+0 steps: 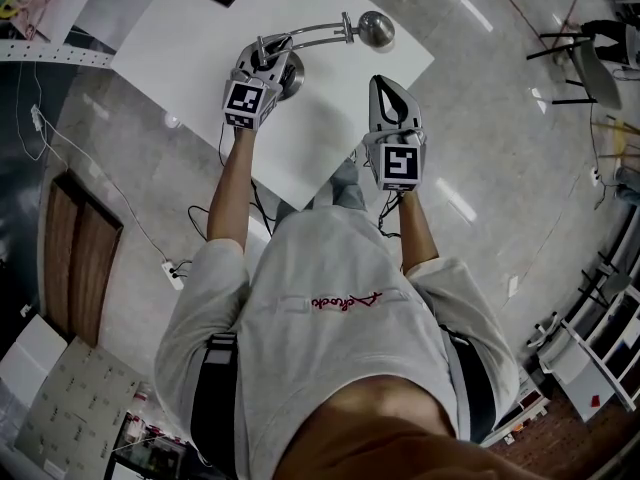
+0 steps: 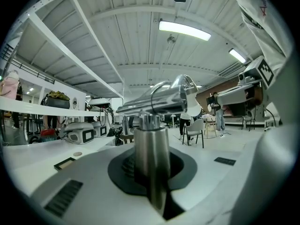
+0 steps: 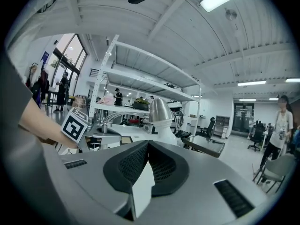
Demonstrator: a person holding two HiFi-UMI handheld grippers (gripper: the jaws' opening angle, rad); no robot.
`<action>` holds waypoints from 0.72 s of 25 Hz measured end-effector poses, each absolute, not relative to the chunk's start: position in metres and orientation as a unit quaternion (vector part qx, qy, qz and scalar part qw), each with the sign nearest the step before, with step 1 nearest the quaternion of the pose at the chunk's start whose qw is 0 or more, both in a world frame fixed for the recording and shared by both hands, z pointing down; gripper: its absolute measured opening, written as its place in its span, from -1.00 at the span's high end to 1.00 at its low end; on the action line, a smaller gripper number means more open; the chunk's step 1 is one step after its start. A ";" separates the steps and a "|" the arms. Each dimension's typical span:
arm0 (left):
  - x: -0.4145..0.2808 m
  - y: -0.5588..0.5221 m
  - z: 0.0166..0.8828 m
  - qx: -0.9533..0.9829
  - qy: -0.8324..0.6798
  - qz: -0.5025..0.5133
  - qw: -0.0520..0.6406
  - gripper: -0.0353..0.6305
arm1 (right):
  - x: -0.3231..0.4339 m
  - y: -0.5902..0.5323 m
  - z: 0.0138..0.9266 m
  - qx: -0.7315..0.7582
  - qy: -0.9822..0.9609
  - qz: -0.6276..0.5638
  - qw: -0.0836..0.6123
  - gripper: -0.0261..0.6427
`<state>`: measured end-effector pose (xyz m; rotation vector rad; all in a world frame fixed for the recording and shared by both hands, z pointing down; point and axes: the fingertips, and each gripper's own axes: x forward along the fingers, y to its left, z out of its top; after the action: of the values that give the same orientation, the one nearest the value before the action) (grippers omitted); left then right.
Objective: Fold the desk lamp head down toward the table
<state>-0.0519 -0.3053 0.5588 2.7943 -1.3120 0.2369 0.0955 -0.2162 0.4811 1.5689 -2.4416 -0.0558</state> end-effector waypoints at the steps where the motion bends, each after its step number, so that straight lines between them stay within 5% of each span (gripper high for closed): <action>1: -0.052 -0.305 0.559 0.903 -0.423 0.076 0.023 0.76 | 0.095 -0.220 0.475 0.538 -0.833 -0.032 0.124 0.89; 10: -0.051 -0.304 0.561 0.904 -0.421 0.076 0.023 0.76 | 0.085 -0.244 0.432 0.543 -0.828 -0.086 0.108 0.89; 18: -0.053 -0.306 0.560 0.904 -0.421 0.073 0.021 0.76 | 0.079 -0.252 0.433 0.540 -0.745 -0.263 0.288 0.75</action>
<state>-0.0533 -0.3060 0.5604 2.8019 -1.3042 0.2247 0.0785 -0.2515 0.4329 1.4427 -1.9899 -0.7031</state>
